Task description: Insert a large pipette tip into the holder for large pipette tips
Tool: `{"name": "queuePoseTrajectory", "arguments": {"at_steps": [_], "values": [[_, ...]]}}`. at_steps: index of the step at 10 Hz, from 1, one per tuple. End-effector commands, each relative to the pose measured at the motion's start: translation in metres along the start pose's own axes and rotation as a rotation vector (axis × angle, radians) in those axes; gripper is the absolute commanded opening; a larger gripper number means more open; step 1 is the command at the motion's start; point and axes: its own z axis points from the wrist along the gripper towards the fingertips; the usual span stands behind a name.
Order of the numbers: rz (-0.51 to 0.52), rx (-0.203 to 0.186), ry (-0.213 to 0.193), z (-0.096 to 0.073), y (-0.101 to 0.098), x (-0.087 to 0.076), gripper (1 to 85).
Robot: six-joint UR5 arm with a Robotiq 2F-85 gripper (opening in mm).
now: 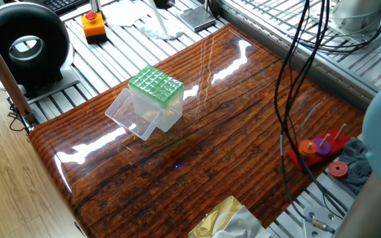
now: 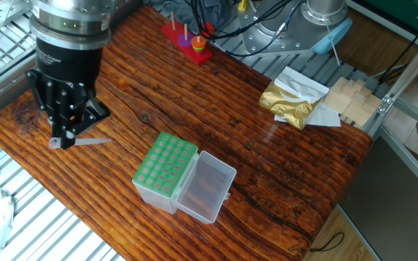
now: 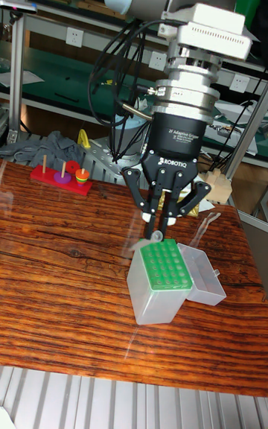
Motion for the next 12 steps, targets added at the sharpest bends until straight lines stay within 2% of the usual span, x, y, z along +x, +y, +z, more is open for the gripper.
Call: {"name": "queuePoseTrajectory", "arguments": {"at_steps": [1, 2, 3, 4, 5, 6, 7, 8, 9, 11, 12], "values": [[-0.112, 0.030, 0.289, -0.009, -0.005, 0.077, 1.0], [-0.121, 0.053, 0.368, -0.014, -0.010, 0.097, 1.0], [-0.120, 0.093, 0.421, -0.019, -0.021, 0.109, 1.0], [-0.162, 0.155, 0.424, -0.020, -0.039, 0.107, 1.0], [-0.244, 0.230, 0.410, -0.021, -0.061, 0.099, 1.0], [-0.300, 0.268, 0.397, -0.021, -0.072, 0.092, 1.0], [-0.311, 0.272, 0.368, -0.018, -0.069, 0.086, 1.0], [-0.279, 0.245, 0.329, -0.013, -0.059, 0.080, 1.0], [-0.204, 0.172, 0.288, -0.009, -0.039, 0.074, 1.0], [-0.073, 0.048, 0.149, -0.004, -0.016, 0.038, 1.0], [-0.013, 0.007, 0.074, -0.005, -0.007, 0.018, 1.0]]}}
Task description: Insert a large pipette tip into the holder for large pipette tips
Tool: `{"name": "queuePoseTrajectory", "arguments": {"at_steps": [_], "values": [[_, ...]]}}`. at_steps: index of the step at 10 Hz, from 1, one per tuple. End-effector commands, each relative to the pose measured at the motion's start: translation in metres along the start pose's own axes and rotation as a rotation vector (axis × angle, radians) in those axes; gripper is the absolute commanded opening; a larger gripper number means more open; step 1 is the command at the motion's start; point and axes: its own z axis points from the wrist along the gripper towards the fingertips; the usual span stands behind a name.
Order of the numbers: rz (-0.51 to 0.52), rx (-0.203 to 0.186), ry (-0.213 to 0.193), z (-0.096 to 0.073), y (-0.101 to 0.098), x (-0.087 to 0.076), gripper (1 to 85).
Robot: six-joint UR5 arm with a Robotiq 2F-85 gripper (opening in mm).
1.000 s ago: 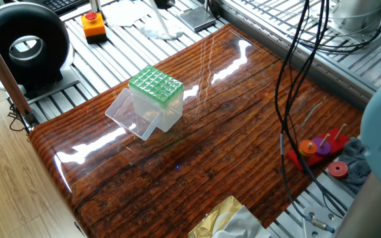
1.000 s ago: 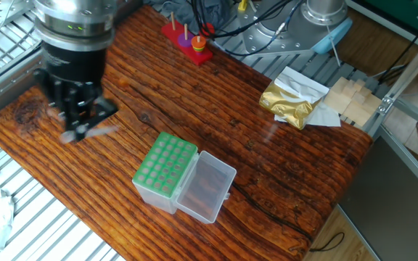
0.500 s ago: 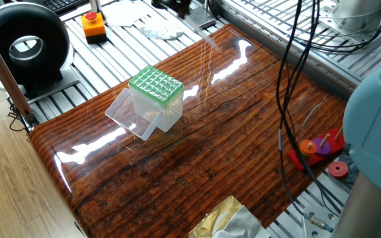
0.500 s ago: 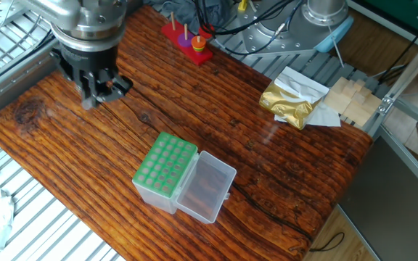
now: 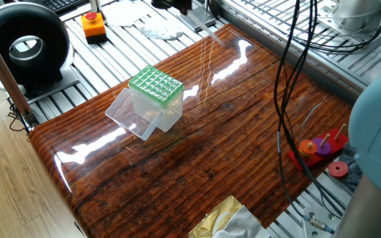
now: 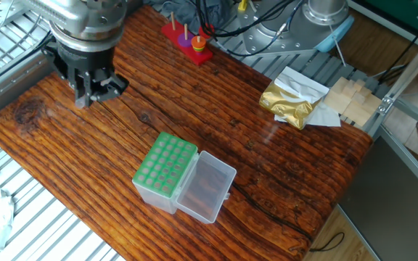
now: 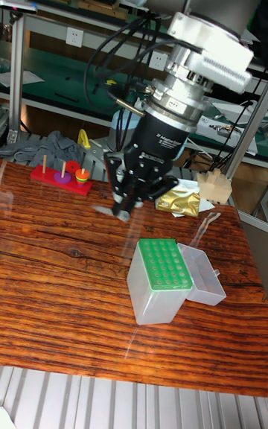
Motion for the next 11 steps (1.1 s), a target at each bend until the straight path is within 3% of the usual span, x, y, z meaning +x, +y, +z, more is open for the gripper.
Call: {"name": "queuePoseTrajectory", "arguments": {"at_steps": [1, 3, 6, 8, 10, 11], "values": [[0.156, -0.160, -0.196, -0.017, 0.027, -0.053, 1.0], [0.188, -0.223, -0.295, -0.029, 0.038, -0.079, 1.0], [0.235, -0.249, -0.285, -0.039, 0.044, -0.073, 1.0], [0.312, -0.278, -0.264, -0.052, 0.057, -0.060, 1.0], [0.327, -0.281, -0.268, -0.061, 0.060, -0.053, 1.0], [0.350, -0.296, -0.291, -0.067, 0.065, -0.054, 1.0]]}}
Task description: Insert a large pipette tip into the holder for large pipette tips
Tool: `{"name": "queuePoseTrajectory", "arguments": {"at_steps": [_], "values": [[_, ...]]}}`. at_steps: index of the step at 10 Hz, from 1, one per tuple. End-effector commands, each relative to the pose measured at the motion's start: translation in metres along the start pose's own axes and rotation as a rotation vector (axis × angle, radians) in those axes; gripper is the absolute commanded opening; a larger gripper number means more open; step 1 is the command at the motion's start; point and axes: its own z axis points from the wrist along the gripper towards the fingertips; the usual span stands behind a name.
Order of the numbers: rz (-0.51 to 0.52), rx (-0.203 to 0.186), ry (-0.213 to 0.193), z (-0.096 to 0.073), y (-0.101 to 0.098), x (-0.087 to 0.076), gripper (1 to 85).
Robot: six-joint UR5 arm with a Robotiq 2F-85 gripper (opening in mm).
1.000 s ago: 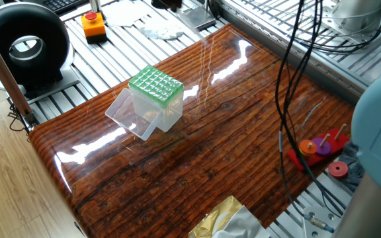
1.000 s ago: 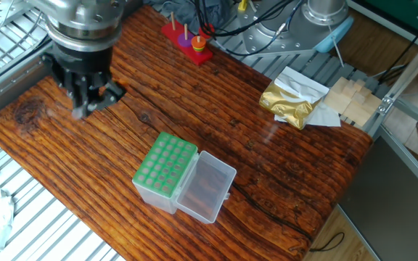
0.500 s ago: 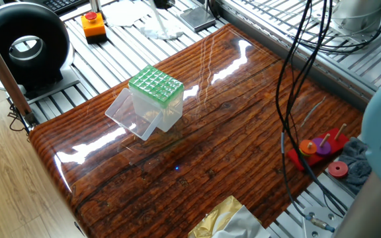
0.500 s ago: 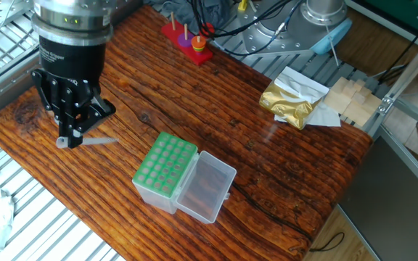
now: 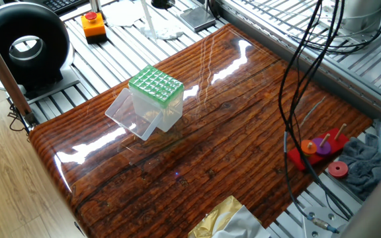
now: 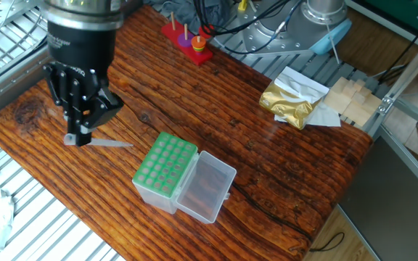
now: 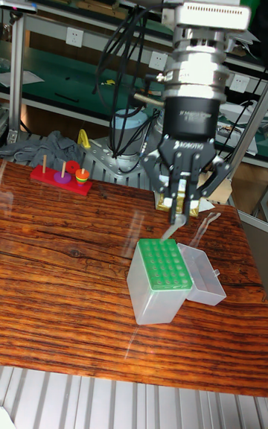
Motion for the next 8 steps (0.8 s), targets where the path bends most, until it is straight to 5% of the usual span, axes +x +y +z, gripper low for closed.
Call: {"name": "queuePoseTrajectory", "arguments": {"at_steps": [1, 3, 8], "values": [[0.059, -0.043, -0.049, -0.017, 0.018, 0.000, 1.0], [0.060, -0.077, -0.127, -0.018, 0.028, -0.018, 1.0], [0.014, -0.046, -0.107, -0.009, 0.011, 0.000, 1.0]]}}
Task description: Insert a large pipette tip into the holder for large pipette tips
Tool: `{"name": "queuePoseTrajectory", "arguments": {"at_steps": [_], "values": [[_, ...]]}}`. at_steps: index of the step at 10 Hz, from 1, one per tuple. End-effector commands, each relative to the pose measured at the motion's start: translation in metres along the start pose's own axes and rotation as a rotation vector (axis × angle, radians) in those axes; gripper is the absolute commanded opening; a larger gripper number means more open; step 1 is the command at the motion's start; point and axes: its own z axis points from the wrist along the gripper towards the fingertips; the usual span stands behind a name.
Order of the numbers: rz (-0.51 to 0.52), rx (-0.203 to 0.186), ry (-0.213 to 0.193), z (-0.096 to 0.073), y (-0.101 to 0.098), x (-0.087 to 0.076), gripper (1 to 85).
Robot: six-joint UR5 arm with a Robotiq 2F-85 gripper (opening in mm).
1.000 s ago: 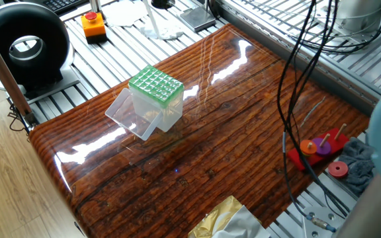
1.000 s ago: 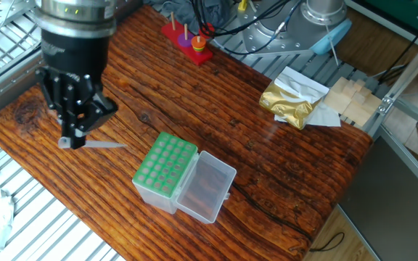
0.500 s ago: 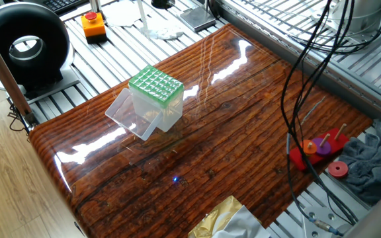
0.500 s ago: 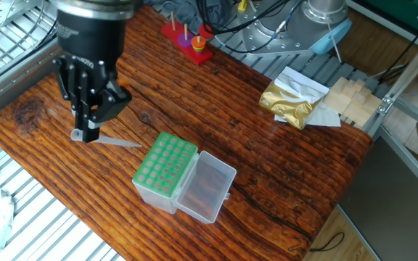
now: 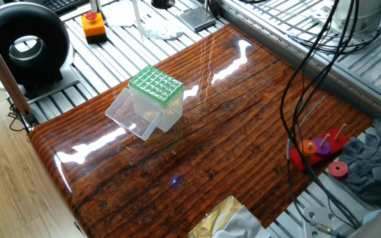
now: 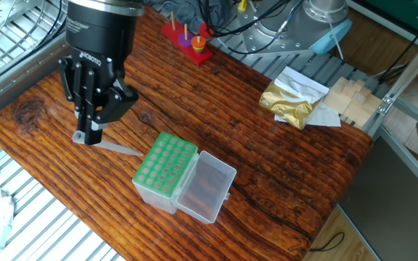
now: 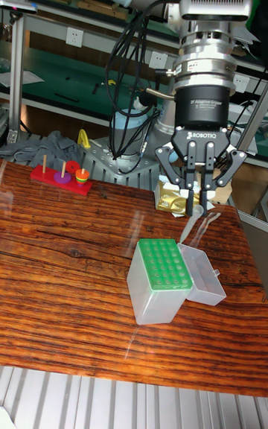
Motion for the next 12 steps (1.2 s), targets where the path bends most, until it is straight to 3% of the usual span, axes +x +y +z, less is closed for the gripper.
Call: {"name": "queuePoseTrajectory", "arguments": {"at_steps": [1, 6, 8, 12], "values": [[-0.022, -0.012, -0.019, 0.000, -0.008, 0.005, 1.0], [0.003, -0.023, -0.094, 0.003, -0.006, 0.008, 1.0], [0.009, -0.023, -0.088, 0.007, -0.006, 0.013, 1.0], [0.002, -0.022, -0.114, 0.018, -0.013, 0.030, 1.0]]}}
